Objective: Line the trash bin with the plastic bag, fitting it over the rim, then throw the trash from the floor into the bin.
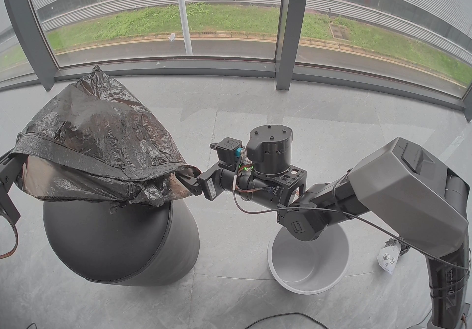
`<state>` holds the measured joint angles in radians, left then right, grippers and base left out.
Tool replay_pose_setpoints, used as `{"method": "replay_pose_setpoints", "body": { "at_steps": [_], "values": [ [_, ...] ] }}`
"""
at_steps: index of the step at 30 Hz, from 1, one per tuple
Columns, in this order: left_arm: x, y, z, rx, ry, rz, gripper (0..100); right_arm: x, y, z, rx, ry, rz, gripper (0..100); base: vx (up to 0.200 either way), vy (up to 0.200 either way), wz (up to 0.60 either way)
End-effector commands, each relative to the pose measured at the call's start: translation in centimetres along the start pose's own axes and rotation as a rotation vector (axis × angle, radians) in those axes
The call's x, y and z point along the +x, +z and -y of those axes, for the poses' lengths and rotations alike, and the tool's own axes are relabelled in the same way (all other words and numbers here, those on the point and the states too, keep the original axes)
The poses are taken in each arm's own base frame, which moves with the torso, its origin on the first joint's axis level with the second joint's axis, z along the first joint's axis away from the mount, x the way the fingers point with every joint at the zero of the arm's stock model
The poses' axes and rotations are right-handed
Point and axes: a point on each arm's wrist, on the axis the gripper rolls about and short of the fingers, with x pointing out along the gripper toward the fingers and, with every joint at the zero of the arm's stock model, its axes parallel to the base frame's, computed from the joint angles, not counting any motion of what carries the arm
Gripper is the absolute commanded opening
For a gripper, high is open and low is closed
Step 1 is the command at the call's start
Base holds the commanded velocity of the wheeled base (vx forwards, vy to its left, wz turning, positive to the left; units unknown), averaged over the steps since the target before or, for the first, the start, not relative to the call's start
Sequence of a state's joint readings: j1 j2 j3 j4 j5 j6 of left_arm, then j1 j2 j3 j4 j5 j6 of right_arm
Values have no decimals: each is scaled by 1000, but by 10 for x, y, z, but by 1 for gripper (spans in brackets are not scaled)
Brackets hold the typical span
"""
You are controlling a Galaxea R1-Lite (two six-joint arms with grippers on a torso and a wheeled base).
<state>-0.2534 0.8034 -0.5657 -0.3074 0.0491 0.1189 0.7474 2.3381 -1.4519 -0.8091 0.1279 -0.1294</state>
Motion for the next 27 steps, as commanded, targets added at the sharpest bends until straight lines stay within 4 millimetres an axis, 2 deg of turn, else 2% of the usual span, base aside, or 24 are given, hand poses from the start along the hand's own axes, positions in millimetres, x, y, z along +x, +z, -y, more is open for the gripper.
{"method": "replay_pose_setpoints", "body": {
  "at_steps": [1, 5, 6, 12, 19, 20, 21, 22, 23, 24, 26, 27],
  "values": [
    [-7, 2, 2, -4, -41, 27, 0, 8, -8, 3, -1, -1, 3, 100, 0, 0, 0],
    [-18, 0, 3, -4, -82, 7, 0, 12, -9, 5, -4, 14, 40, 100, 0, 0, 0],
    [-22, -2, 3, -3, -85, -6, 0, 12, -10, 4, -6, 29, 52, 0, 0, 0, 0],
    [-32, -7, 3, -2, -106, -35, 0, 8, -5, 4, -12, 41, 84, 0, 0, 0, 0],
    [-31, -10, 4, -1, -120, -62, 0, -61, 16, -7, 1, 149, 35, 0, 0, 0, 0],
    [-27, -11, 5, -1, -143, -76, 0, -77, 24, -8, 3, 153, 33, 0, 0, 0, 0],
    [-27, -11, 5, -1, -143, -76, 0, -77, 24, -8, 3, 153, 33, 0, 0, 0, 0],
    [-23, -13, 7, -3, -200, -96, 0, -103, 34, -10, 11, 159, 31, 0, 0, 0, 0],
    [-22, -14, 8, -3, -214, -101, 0, -108, 36, -10, 13, 162, 29, 0, 0, 0, 0],
    [-18, -16, 10, -6, -266, -124, 0, -127, 42, -12, 22, 184, 27, 0, 0, 0, 0],
    [-10, -19, 14, -9, -338, -157, 0, -150, 48, -12, 44, 214, 8, 0, 0, 0, 0],
    [-8, -20, 15, -10, -354, -165, 0, -155, 49, -11, 51, 220, 1, 0, 0, 0, 0]
  ]
}}
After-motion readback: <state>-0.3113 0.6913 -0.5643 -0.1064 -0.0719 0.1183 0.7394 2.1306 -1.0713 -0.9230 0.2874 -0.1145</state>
